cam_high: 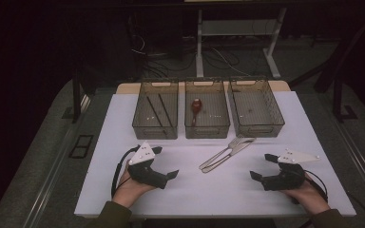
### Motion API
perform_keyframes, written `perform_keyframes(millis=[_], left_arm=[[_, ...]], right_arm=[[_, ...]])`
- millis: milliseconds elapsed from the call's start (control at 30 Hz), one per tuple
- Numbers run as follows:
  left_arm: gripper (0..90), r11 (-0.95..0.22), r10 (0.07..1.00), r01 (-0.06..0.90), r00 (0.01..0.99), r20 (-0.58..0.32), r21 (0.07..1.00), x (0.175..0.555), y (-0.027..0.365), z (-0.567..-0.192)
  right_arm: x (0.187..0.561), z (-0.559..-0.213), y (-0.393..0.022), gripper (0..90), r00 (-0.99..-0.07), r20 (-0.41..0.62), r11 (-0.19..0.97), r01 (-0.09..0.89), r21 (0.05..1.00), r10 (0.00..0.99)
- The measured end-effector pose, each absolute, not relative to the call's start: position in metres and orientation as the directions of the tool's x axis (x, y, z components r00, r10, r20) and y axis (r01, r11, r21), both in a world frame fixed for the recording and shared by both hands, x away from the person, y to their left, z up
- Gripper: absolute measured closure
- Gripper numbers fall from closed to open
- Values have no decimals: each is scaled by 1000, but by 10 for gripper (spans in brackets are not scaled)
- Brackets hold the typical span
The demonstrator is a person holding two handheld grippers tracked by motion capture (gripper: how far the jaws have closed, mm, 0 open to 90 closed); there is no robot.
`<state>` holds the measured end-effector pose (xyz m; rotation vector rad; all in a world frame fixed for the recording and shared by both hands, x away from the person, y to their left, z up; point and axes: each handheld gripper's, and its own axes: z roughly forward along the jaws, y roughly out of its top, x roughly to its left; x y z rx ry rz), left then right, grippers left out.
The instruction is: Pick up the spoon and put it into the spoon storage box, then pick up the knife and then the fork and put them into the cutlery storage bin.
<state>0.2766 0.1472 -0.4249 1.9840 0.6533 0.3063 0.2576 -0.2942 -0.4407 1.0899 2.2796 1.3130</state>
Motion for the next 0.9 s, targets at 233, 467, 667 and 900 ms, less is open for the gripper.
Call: perform_keyframes(millis=[233,467,667,900], left_arm=[[0,-363,558,340,825,-90,867,269,153,-432],[0,-375,553,342,828,-88,862,268,151,-433],[0,-373,554,353,827,-100,858,269,152,-434],[0,-380,550,357,829,-103,853,270,150,-434]], right_arm=[[258,-435,-295,91,-686,121,309,469,827,717],[260,-425,-293,156,-715,128,327,461,825,687],[271,-420,-287,311,-724,137,346,477,808,676],[289,-413,-275,554,-729,138,368,488,792,670]])
